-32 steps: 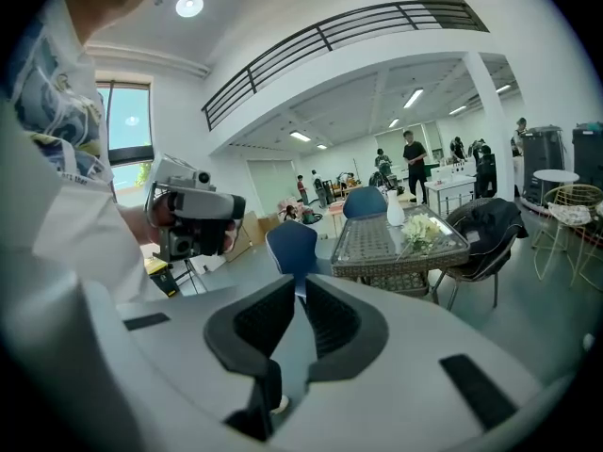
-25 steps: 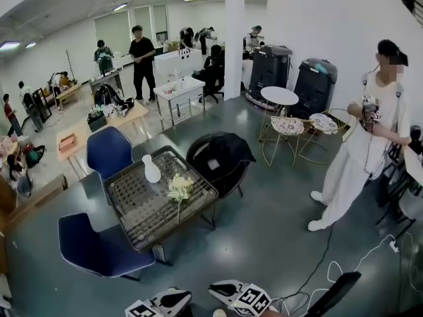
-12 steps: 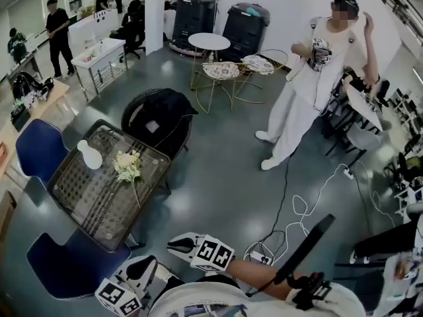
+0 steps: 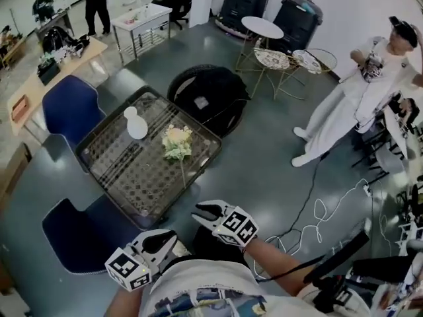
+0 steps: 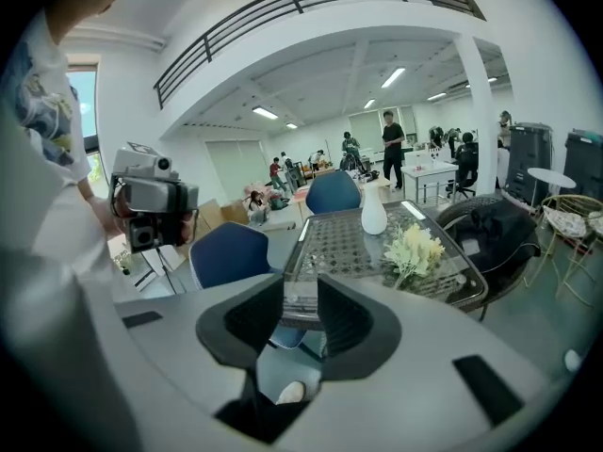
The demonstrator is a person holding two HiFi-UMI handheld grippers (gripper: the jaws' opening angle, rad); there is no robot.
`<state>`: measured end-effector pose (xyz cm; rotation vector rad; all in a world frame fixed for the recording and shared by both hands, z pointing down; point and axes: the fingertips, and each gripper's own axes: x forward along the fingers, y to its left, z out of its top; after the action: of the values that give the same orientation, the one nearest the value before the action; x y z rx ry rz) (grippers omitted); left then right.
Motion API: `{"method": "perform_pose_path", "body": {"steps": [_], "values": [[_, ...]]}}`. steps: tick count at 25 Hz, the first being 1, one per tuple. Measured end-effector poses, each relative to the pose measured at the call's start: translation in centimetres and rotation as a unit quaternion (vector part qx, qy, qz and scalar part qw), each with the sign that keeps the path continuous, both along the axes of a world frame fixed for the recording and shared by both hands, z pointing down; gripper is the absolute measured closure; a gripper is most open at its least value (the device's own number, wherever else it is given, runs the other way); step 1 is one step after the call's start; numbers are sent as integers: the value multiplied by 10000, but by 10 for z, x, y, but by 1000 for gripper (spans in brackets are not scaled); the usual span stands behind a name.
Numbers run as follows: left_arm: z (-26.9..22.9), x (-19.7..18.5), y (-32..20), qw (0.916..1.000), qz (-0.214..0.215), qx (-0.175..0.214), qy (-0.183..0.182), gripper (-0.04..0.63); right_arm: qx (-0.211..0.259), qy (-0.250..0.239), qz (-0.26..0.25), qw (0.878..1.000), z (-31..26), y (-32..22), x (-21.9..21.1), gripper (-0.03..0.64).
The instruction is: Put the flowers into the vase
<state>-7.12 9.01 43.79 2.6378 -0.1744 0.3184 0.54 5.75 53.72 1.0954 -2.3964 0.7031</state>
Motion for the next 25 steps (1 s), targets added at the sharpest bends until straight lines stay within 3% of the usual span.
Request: {"method": "perform_pose_path", "body": {"steps": [8, 14, 25], "values": [[1, -6, -101, 9977, -638, -186, -160, 584, -263, 84, 298, 9992, 25, -153, 55, 522], [2, 12, -168, 9936, -1039, -301, -317, 584, -657, 194, 235, 9974, 66, -258, 87, 516], [13, 42, -241, 9859, -1520, -494, -503, 584, -1617, 47, 507, 9855, 162, -376, 126, 401]]}}
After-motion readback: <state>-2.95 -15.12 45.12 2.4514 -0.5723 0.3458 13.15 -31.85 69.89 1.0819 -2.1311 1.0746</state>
